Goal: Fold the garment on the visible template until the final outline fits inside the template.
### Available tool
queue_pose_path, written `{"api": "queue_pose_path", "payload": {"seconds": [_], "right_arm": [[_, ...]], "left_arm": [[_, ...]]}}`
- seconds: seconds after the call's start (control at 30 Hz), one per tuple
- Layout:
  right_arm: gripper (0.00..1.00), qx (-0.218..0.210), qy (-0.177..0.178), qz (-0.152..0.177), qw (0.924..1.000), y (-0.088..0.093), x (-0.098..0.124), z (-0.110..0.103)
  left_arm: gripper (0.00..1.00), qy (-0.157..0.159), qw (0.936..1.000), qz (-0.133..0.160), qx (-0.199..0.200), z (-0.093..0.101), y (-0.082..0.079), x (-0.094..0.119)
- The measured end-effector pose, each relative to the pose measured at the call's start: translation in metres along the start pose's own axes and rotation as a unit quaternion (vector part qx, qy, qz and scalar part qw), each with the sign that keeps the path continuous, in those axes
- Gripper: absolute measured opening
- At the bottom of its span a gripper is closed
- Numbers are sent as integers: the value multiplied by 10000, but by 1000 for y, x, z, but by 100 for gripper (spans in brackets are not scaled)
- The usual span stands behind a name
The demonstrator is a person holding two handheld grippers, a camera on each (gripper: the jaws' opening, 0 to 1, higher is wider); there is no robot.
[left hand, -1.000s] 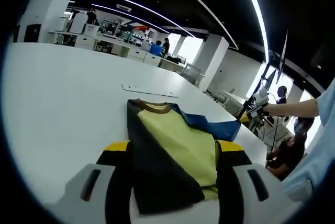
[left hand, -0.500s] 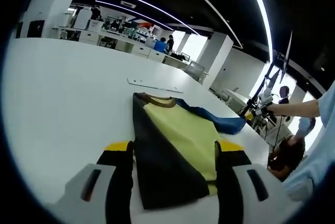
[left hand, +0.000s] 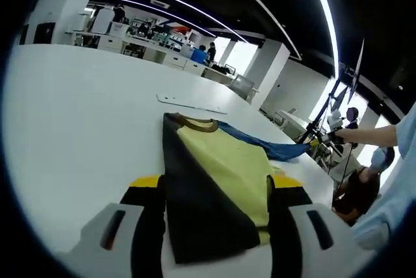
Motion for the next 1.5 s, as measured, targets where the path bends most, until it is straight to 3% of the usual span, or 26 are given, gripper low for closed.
{"api": "queue_pose_path", "payload": {"seconds": [0.2, 0.53, 0.83, 1.03, 1.5], "right_arm": [[0, -261, 105, 124, 9995, -2, 1, 1], [0, -365, 230, -1, 9991, -16, -43, 62], [0, -362, 480, -20, 9982, -30, -77, 86], [0, -388, 584, 31, 9975, -36, -95, 92], [0, -173, 568, 56, 9982, -42, -126, 77]], "left_arm": [[60, 5, 10000, -15, 20, 0, 1, -2], [60, -67, 10000, 26, 50, -3, -2, 1], [60, -209, 9997, 13, 143, -13, 1, 5], [60, -249, 9994, 90, 206, -16, -3, 5], [60, -278, 9991, 82, 300, -20, 0, -6]]}}
Point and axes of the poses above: the point that each gripper's makers call its tool centre point, and the gripper's own axes: x roughly backward along the fingers, z roughly to its right, y roughly out of its underside, the point moved 3 cm from there along x, roughly backward along the fingers, and after that the axes turned 1 degree about x, right-handed, at the moved point
